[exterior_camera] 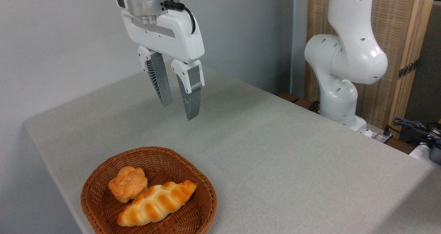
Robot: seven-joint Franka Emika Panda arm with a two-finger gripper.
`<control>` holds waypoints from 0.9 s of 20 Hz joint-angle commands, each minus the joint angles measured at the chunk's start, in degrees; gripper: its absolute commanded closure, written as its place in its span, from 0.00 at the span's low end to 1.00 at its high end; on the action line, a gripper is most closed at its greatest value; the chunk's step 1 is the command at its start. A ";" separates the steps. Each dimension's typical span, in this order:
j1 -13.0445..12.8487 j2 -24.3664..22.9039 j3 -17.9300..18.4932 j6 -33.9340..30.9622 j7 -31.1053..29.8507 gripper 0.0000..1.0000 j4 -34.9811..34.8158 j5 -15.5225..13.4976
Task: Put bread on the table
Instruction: 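Lower the open gripper down over the round orange bun in the basket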
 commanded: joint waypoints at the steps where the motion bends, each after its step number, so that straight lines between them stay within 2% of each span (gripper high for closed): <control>1: -0.04 0.44 0.64 -1.76 -0.06 0.00 1.40 -0.93; 10: -0.04 0.53 0.64 -0.89 -0.15 0.00 1.22 -0.76; 15: -0.12 2.19 0.64 8.15 -0.24 0.00 -0.18 -0.58; 18: -0.21 3.34 0.12 10.53 -0.24 0.00 -0.80 -0.58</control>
